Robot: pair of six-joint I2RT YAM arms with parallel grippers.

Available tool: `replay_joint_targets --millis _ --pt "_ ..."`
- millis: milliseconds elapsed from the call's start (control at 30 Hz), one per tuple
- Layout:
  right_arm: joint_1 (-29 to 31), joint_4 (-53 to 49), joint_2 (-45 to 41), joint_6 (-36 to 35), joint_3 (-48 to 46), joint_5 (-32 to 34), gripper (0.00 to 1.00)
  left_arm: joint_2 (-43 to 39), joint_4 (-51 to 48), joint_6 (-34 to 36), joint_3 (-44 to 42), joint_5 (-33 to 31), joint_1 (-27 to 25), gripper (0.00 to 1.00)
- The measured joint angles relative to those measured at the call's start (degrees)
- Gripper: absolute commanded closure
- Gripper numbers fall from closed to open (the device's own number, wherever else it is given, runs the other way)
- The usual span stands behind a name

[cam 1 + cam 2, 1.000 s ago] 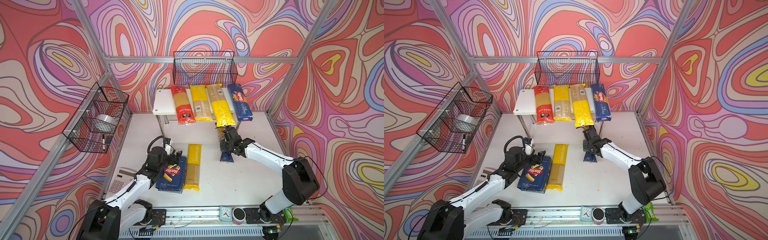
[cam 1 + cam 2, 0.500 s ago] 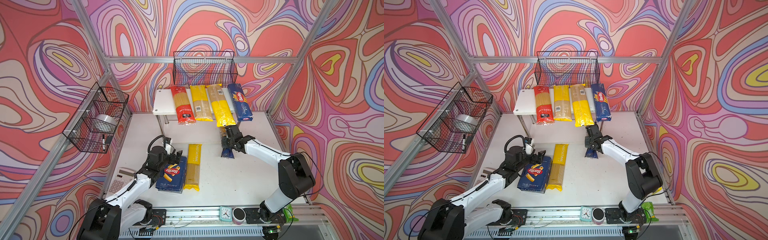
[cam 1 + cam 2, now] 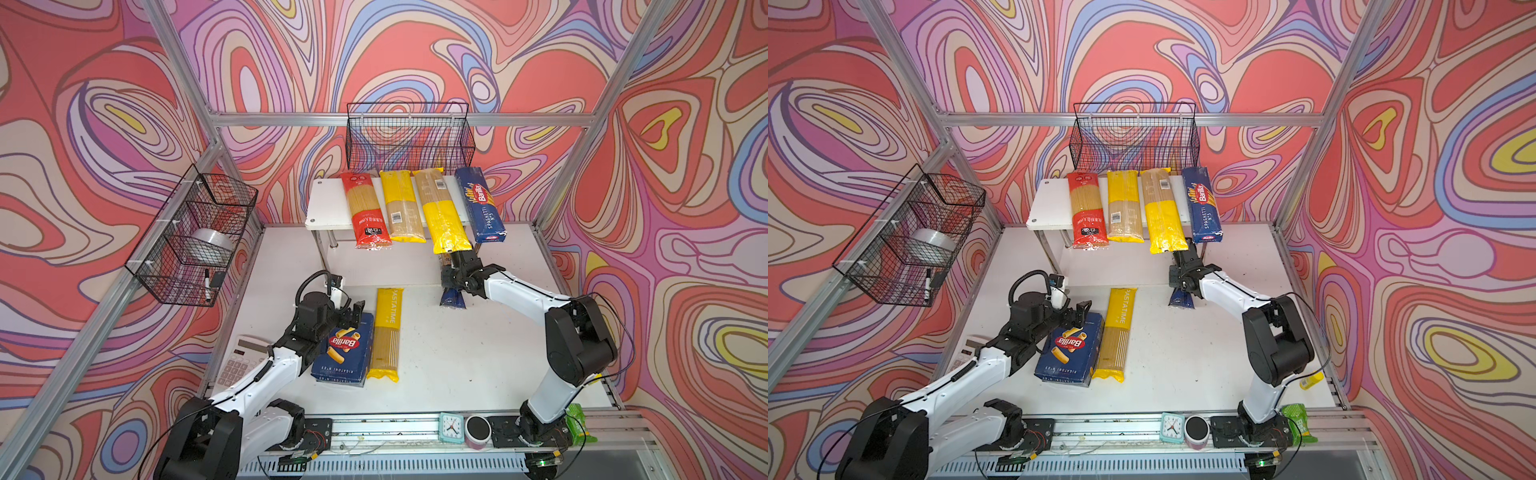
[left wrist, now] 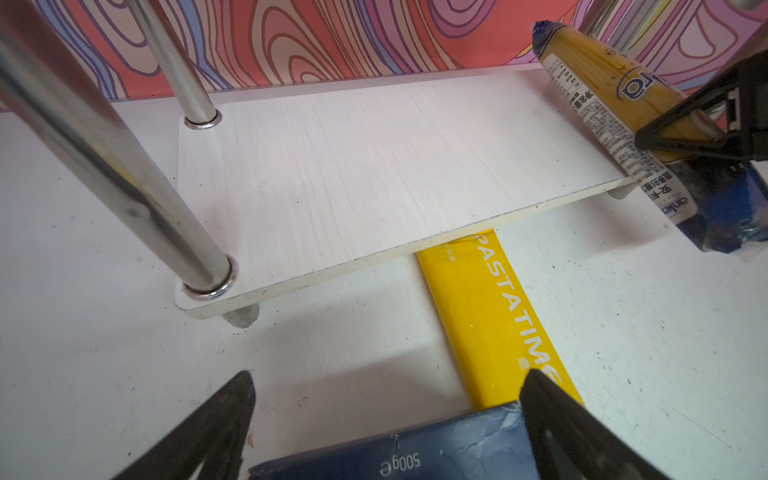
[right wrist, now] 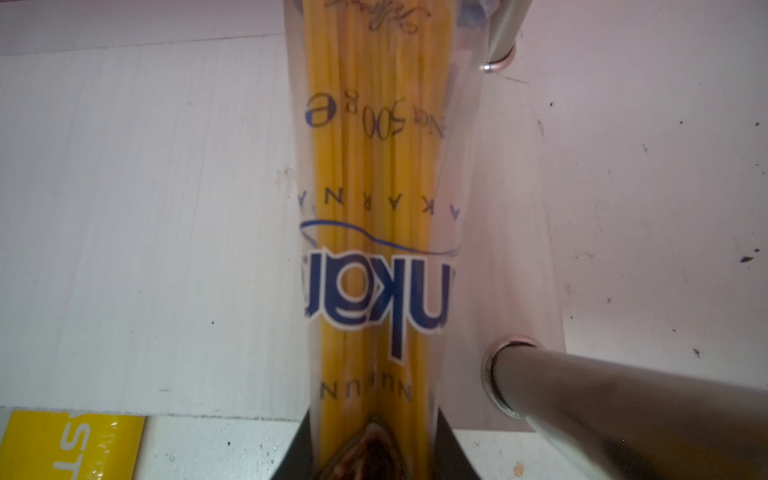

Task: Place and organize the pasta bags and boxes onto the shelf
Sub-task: 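Carry the upright ankara bag to the shelf's front edge and lower it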

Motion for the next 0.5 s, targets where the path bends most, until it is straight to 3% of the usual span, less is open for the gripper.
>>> replay_joint_targets --millis 333,500 --pt "-0.6 1.0 2.5 -0.4 2.6 0.3 0.7 0.0 0.0 0.0 0.0 0.0 0.0 0.0" --pt "-0.6 1.2 3.4 -0.4 2.6 0.5 0.46 -0.1 0.0 0.0 0.0 0.0 0.0 0.0"
